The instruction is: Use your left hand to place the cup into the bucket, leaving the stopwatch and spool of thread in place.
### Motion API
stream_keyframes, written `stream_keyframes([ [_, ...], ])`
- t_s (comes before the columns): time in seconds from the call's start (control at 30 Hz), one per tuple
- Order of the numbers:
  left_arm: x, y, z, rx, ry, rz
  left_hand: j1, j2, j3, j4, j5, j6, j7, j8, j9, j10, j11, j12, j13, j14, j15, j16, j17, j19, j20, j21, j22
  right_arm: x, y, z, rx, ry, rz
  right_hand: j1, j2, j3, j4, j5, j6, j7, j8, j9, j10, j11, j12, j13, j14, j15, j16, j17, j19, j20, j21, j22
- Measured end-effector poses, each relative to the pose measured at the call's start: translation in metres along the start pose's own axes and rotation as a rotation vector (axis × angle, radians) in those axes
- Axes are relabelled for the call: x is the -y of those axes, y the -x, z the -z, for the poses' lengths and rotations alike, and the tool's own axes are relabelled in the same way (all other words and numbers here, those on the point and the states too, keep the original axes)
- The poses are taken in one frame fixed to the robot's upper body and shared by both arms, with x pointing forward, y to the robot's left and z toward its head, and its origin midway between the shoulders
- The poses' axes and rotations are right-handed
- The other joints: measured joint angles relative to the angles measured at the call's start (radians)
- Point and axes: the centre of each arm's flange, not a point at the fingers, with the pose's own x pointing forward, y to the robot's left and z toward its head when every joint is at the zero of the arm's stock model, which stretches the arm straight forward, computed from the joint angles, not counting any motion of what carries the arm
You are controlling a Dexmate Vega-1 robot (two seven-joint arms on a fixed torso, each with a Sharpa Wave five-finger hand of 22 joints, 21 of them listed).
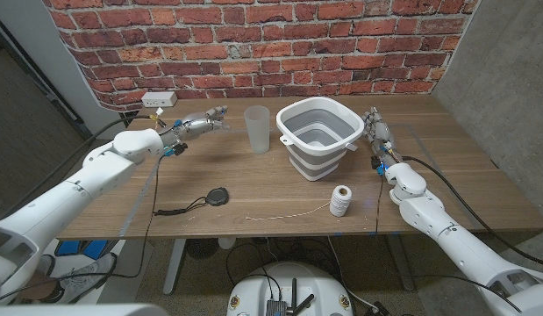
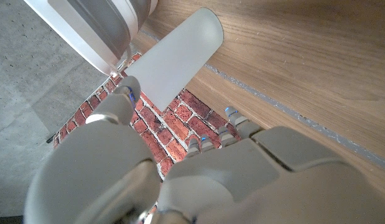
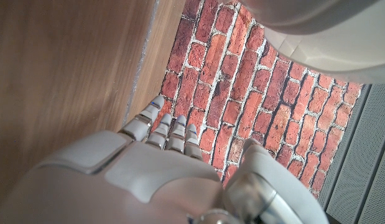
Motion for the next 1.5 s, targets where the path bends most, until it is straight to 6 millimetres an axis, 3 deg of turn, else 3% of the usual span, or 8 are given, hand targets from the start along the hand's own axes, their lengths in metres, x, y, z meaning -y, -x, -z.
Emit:
stream_keyframes([
  [0.13, 0.003, -0.001, 0.002, -0.018, -0.025, 0.014, 0.018, -0.003, 0.0, 0.0, 0.0, 0.0, -0.02, 0.008, 0.005, 0.0, 0.0, 0.0, 0.001, 0.0, 0.0, 0.0, 0.0, -0.018, 0.003, 0.0, 0.0, 0.002, 0.001, 0.001, -0.001, 0.002, 0.004, 0.0, 0.0, 0.0, 0.0, 0.0, 0.0, 0.0, 0.0, 0.0, 0.0, 0.0, 0.0, 0.0, 0.0, 0.0, 0.0, -0.004, 0.0, 0.0, 0.0, 0.0],
  [0.37, 0.01, -0.006, 0.005, -0.025, -0.026, 0.025, 0.054, 0.007, 0.003, 0.003, 0.0, 0.0, -0.02, 0.008, 0.005, -0.007, 0.008, 0.0, 0.003, -0.021, 0.004, 0.0, 0.005, -0.052, 0.005, 0.0, 0.001, 0.003, 0.002, 0.001, -0.001, 0.003, 0.006, 0.0, 0.0, 0.003, 0.003, 0.0, 0.003, -0.003, 0.0, 0.0, 0.0, 0.0, 0.0, -0.005, 0.005, 0.005, 0.0, -0.005, -0.004, 0.007, 0.0, 0.0],
  [0.63, 0.018, -0.016, 0.009, -0.022, -0.054, 0.033, 0.097, 0.01, 0.003, 0.003, 0.0, 0.0, -0.02, 0.008, 0.009, -0.007, 0.029, 0.0, 0.008, -0.023, 0.005, 0.0, 0.005, -0.14, 0.003, 0.0, 0.003, 0.003, 0.003, 0.001, 0.0, 0.004, 0.006, 0.0, 0.0, 0.003, 0.003, 0.0, 0.0, -0.011, 0.0, 0.0, 0.0, 0.0, 0.0, -0.005, 0.005, 0.005, 0.0, -0.009, 0.0, 0.011, 0.0, 0.0],
  [0.83, 0.023, -0.028, 0.013, -0.019, -0.053, 0.041, 0.109, 0.008, -0.006, 0.005, 0.0, -0.003, -0.028, 0.008, 0.009, -0.007, 0.029, 0.0, 0.008, -0.028, 0.044, 0.0, 0.005, -0.204, 0.042, -0.004, 0.003, 0.003, 0.003, 0.001, 0.003, 0.004, 0.006, 0.0, 0.0, 0.003, 0.003, 0.0, 0.0, -0.011, 0.0, 0.0, 0.0, 0.0, 0.0, -0.005, 0.005, 0.005, 0.0, -0.009, -0.004, 0.015, 0.0, 0.0],
  [1.0, 0.027, -0.037, 0.015, -0.011, -0.045, 0.048, 0.118, 0.01, -0.012, 0.008, 0.0, 0.001, -0.031, 0.015, 0.009, -0.004, 0.032, 0.0, 0.007, -0.028, 0.052, 0.0, 0.005, -0.209, 0.047, -0.004, 0.003, 0.003, 0.004, 0.001, 0.003, 0.003, 0.006, 0.0, 0.0, 0.003, 0.003, 0.0, 0.0, -0.011, 0.0, 0.0, 0.0, 0.0, 0.0, -0.005, 0.005, 0.006, 0.0, -0.009, -0.005, 0.016, 0.0, 0.0],
  [1.5, 0.043, -0.062, 0.022, 0.016, 0.009, 0.069, 0.122, 0.006, -0.029, 0.01, 0.0, -0.002, 0.025, 0.027, 0.006, -0.005, 0.067, 0.005, 0.005, -0.026, 0.056, 0.005, 0.004, -0.227, 0.065, 0.001, 0.003, 0.003, 0.008, 0.001, 0.003, 0.005, 0.006, -0.004, -0.004, 0.008, 0.005, 0.0, 0.005, -0.016, 0.0, 0.0, 0.0, -0.011, 0.0, -0.005, 0.001, 0.009, 0.0, -0.014, -0.007, 0.025, 0.0, 0.0],
])
